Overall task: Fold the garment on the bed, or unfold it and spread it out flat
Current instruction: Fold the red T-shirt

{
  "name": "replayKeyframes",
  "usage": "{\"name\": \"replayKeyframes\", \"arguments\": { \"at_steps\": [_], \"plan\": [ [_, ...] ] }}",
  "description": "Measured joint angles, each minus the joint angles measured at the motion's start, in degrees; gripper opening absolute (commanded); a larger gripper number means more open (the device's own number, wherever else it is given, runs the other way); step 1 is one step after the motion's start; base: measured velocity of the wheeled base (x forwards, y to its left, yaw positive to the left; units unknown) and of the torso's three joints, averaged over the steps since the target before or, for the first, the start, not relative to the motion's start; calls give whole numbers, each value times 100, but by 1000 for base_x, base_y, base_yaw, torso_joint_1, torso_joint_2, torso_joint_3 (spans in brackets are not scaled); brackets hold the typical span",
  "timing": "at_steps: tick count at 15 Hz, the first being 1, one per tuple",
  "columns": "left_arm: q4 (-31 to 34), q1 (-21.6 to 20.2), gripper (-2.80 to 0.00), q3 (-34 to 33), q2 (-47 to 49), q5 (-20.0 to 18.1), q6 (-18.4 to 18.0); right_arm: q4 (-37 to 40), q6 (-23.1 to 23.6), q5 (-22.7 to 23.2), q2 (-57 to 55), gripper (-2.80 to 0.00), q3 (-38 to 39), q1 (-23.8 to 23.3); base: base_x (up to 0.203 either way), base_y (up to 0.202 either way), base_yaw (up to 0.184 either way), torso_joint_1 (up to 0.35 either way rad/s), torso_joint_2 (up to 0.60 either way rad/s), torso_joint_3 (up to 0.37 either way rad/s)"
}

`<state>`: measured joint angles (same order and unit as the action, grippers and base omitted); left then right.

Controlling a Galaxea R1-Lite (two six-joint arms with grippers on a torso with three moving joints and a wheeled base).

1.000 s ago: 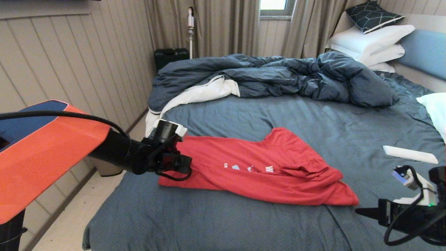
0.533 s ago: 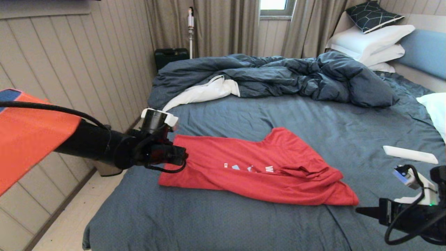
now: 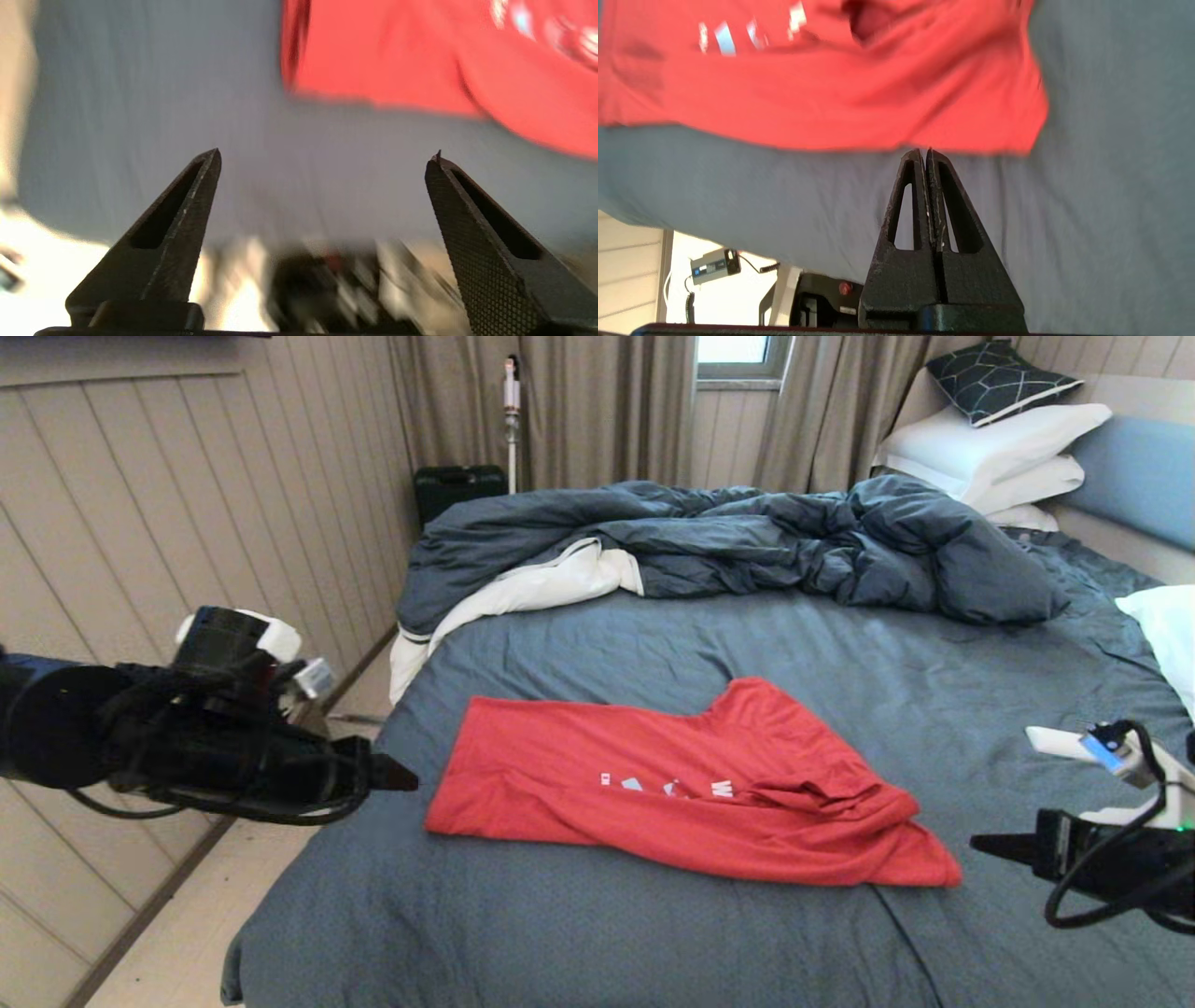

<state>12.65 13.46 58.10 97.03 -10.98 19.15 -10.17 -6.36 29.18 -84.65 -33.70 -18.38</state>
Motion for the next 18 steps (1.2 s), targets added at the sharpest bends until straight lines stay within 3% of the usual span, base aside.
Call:
{"name": "replayKeyframes", "arguments": {
  "at_steps": [2,3,7,11,14,15,16,17,18],
  "plan": [
    [726,-388,0,79,-222,-705,28,714,6,-5,-85,-280,-654,-2,0,0,0,0,0,0],
    [917,-496,-280,88,-319,-823,16,1142,20,-6,-124,-280,-965,-2,0,0,0,0,0,0],
    [1151,-672,-280,141,-494,-857,-157,2301,103,-39,-329,-280,-1906,-121,0,0,0,0,0,0],
    [1179,-687,-280,585,23,-864,-177,2554,173,-235,-1003,-280,-2518,-167,0,0,0,0,0,0],
    [1482,-687,-280,1424,718,-861,-184,2569,168,-413,-1540,-280,-2878,-156,0,0,0,0,0,0],
    [1648,-685,0,1729,924,-865,-185,2568,166,-428,-1689,-280,-2974,-155,0,0,0,0,0,0],
    [1794,-675,0,1985,1125,-872,-185,2565,166,-461,-1829,-280,-3052,-151,0,0,0,0,0,0],
    [1859,-631,0,2173,1282,-875,-190,2539,177,-540,-1936,0,-3101,-149,0,0,0,0,0,0],
    [1921,-564,0,2323,1434,-875,-194,2533,202,-585,-2026,0,-3154,-143,0,0,0,0,0,0]
  ]
}}
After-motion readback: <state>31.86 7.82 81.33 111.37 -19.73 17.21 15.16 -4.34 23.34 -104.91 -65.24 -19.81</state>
